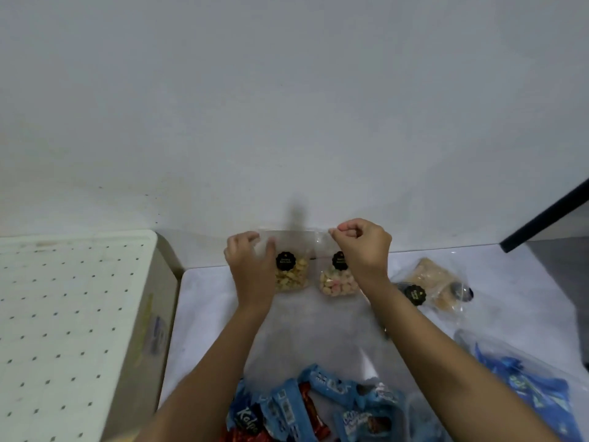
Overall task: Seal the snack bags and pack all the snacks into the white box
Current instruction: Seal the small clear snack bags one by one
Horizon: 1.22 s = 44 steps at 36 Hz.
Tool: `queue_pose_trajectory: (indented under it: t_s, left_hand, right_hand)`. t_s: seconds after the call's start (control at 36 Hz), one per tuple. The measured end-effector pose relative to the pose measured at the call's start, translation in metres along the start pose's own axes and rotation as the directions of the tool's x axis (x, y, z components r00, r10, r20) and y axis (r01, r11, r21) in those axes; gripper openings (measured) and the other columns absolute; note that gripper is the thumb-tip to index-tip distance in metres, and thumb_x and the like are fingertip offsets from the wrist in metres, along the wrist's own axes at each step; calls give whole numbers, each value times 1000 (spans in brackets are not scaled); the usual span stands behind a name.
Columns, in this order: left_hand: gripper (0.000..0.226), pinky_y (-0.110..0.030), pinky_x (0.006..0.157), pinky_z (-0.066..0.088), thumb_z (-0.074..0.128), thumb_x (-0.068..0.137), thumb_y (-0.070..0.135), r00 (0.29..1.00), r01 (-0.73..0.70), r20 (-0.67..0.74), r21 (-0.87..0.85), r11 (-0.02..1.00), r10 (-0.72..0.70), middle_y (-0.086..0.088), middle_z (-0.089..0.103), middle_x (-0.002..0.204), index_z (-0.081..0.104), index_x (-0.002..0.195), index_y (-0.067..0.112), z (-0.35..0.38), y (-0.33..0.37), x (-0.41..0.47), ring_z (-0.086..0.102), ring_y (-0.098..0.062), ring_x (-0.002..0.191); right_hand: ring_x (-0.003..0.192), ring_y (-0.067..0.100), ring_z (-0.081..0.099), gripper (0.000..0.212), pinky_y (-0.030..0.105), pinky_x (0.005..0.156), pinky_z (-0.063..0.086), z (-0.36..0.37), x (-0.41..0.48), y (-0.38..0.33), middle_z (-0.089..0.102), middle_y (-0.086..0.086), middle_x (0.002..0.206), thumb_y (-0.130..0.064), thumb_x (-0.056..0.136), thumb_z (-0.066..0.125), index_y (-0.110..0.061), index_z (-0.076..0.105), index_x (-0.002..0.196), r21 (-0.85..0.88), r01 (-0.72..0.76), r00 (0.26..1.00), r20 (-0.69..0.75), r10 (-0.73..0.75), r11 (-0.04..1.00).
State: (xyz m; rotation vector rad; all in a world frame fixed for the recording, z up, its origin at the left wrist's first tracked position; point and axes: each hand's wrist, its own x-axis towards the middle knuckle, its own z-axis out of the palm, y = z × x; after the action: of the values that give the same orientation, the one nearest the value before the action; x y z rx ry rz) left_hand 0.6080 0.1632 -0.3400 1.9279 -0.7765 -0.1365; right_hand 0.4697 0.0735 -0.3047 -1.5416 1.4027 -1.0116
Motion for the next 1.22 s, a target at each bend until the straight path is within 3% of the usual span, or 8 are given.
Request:
queue_pose_trajectory:
  t_s: [0.17,0.33,0.53,0.64,0.81,1.08,1.17,1.22]
  left_hand:
    - [11,-18,67,37,57,90,16,908,-94,392,-149,984,146,-6,57,81,56,79,12,40,63,-43,51,-17,77]
    - [35,-36,72,45,53,83,35,710,112,701,-196,974,60,-1,58,70,63,81,2,100,110,-83,52,-17,71]
    - [35,-30,102,38,49,95,28,570,68,821,-81,994,28,-7,55,130,54,126,12,152,122,-98,51,-20,119]
    - [43,-38,108,36,48,95,35,475,77,875,68,995,-97,-8,50,135,46,133,17,167,113,-100,49,-23,122]
    - [36,-39,101,43,53,93,31,543,78,834,67,995,-99,-11,58,123,54,126,18,167,107,-106,56,-25,112]
    - [29,-14,85,45,57,92,22,741,281,668,-229,932,-59,3,60,114,59,120,16,106,112,-114,55,-9,105]
    - [27,-21,79,48,57,91,29,779,352,617,-280,893,-113,9,60,101,61,116,20,84,113,-113,56,-9,95]
    - [28,-28,82,50,59,89,34,803,360,581,-293,886,-133,6,61,100,62,114,19,70,112,-112,58,-14,95]
  right_hand:
    - [61,3,55,5,5,58,42,-88,1,5,62,-1,67,-12,81,67,-12,67,76,-130,88,994,-52,-95,988]
    - [73,22,57,5,30,68,46,-153,-11,45,62,6,80,-14,81,61,-9,60,79,-281,-48,998,-61,32,959]
    - [95,25,46,17,33,79,37,-176,-19,93,49,7,95,-19,83,59,-8,51,93,-357,-115,993,-19,115,927]
    - [98,33,49,31,39,79,44,-178,-17,108,52,17,107,-19,83,62,-3,52,108,-410,-113,994,-44,105,905]
    - [69,13,49,12,17,52,38,-187,-3,109,55,2,81,-13,83,58,-15,55,94,-235,-139,976,130,173,962]
    - [86,14,63,14,27,79,54,-189,-3,82,66,0,96,-19,87,62,-14,67,99,-208,192,901,424,-88,959]
    - [85,7,58,16,8,74,43,-184,-5,67,66,-1,99,-15,89,60,-13,67,103,-211,353,815,547,-189,911]
    - [87,9,58,17,14,77,45,-180,-8,58,68,0,101,-14,89,59,-12,68,103,-214,456,755,606,-249,864]
